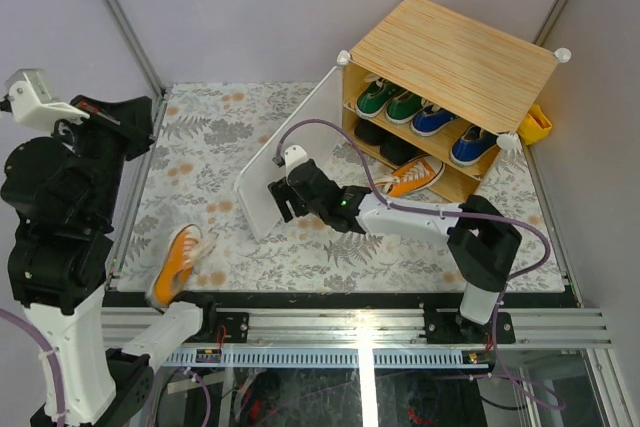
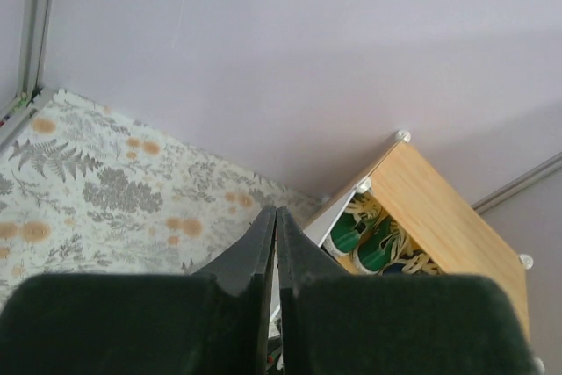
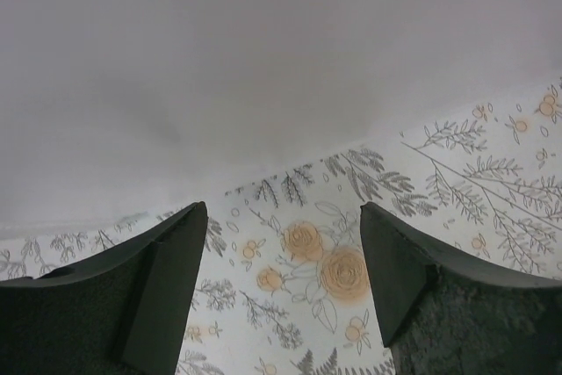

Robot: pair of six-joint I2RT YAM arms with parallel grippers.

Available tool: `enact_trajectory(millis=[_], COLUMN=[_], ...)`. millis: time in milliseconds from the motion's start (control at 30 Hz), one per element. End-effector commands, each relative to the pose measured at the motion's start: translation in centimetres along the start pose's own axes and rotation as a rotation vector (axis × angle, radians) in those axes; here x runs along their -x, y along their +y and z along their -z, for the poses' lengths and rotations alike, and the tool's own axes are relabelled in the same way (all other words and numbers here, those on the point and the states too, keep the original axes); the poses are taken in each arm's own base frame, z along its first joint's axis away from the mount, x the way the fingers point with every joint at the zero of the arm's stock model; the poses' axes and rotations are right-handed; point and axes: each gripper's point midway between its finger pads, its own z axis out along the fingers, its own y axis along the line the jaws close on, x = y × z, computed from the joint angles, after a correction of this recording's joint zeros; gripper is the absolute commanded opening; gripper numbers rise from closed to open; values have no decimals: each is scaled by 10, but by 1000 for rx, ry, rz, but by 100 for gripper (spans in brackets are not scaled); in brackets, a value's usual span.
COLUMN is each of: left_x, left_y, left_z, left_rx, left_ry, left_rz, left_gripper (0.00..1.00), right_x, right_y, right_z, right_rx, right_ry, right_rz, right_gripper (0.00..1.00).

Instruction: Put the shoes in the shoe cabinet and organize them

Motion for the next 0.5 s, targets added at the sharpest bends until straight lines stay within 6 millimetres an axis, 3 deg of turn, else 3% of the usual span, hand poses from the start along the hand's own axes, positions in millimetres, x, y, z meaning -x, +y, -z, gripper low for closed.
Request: enact_trajectory(millis=[0,100,133,200,233,300,367,467], left_x=[-3,-44,-66,-95,-106,-124,-140,-163], left_y=[1,11,20,29,33,41,52,72], left_z=[-7,-20,-27,-32,-34,-36,-38,-41], left_rx=[12,20,34,36,36,45,78,138], left_ry=[30,151,206,261,283,323,357,402], left_rz=[-57,-79,-75,-60,-53,-52,-61,-82], left_gripper=[0,0,1,26,32,34,44,60], right_x=[49,40,35,25,20,11,0,0], right_y=[1,1,1,1,2,1,-1,-3], right_z=[-5,2,5,11,13,19,21,33], right_rx=[-18,-1,8,23,32,44,43,55], right_ry=[-122,-111,-94,-65,-53,-32,-7,-25], right_rz=[-41,-39,-36,-36,-38,-39,-35,-45], right_gripper=[77,79,79,80,81,83,84,86])
